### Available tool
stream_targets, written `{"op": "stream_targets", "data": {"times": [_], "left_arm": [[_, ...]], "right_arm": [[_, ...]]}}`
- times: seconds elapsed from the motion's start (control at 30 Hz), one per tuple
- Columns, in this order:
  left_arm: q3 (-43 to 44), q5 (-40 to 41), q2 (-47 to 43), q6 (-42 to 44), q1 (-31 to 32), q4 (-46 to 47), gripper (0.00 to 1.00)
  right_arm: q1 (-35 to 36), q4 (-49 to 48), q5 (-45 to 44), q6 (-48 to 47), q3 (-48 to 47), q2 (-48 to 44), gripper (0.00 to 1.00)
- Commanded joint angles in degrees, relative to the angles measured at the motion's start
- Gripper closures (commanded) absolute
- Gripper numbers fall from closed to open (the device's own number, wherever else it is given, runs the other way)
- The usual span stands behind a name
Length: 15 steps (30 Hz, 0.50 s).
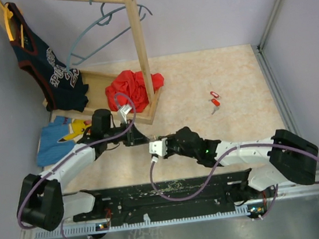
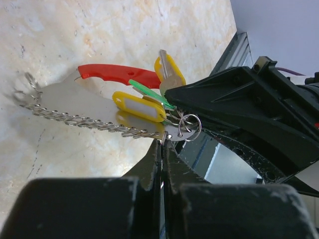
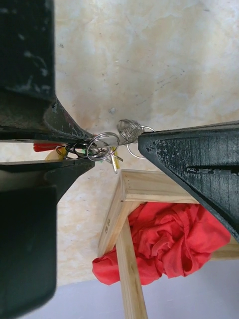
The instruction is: Put the keys on the keyring
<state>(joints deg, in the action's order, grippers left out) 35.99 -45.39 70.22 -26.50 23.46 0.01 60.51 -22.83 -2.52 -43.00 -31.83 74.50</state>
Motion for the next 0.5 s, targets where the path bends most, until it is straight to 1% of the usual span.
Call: {"op": "stream_targets", "data": {"times": [0.0, 0.1, 0.2, 0.27, 0.33, 0.47], "left_arm": [[-0.37, -6.74, 2.63, 0.62, -0.11, -0.12, 1.0], [-1.34, -6.43, 2.0, -0.08, -0.1, 1.36, 1.0], [-0.78, -4.43, 1.42, 1.56, -0.11, -0.38, 1.0], [0.58, -2.62, 1.54, 3.33, -0.14, -3.07, 1.0], [1.63, -1.15, 1.52, 4.41, -0.09, -4.91, 1.0], [2.06, -1.0, 1.29, 4.24, -0.07, -4.43, 1.0]], "right_arm": [[-0.66, -3.56, -2.11, -3.05, -5.16, 1.07, 0.85], [-1.03, -2.59, -4.27, -1.44, -5.05, 0.73, 0.72], [-1.42, 0.2, -4.61, 1.18, -4.9, -1.13, 0.64], [-1.45, 5.13, -2.44, 3.22, -5.41, -3.15, 0.61], [-1.44, 8.62, 0.56, 5.5, -5.69, -5.56, 0.6], [-1.53, 11.51, 3.03, 10.84, -4.73, -9.71, 0.58]]}}
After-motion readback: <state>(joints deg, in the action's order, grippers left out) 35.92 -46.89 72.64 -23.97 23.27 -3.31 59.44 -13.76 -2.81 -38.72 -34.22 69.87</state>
